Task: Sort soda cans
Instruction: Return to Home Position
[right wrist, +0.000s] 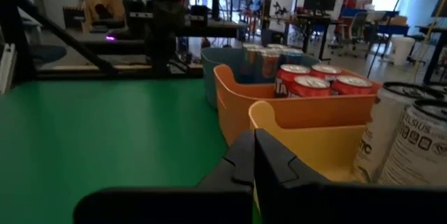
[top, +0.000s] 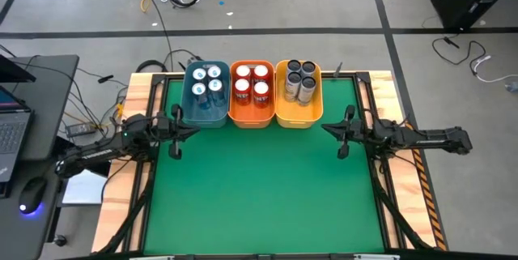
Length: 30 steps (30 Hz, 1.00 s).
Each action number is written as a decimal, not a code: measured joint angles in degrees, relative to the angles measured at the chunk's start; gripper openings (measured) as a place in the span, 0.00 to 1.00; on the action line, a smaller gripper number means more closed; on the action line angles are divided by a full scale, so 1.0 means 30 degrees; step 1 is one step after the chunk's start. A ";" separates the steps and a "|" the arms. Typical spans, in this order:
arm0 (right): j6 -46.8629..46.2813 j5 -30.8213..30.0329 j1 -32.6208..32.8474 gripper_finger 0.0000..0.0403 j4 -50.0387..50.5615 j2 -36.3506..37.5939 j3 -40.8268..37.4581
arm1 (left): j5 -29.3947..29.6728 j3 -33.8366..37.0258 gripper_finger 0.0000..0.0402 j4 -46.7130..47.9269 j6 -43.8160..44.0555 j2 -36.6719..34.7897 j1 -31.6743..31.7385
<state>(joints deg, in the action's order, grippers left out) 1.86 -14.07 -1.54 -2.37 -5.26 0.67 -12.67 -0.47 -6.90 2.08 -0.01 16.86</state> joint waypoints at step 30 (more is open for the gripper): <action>-0.2338 0.2891 -0.4811 0.00 0.0040 -0.0867 -0.0087 | 0.1478 0.0022 0.01 0.1645 -0.0416 0.0015 0.0007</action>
<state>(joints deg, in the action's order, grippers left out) -5.15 -5.40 -15.97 -2.25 -7.86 0.40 -8.24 -0.40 -1.96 0.83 0.03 16.88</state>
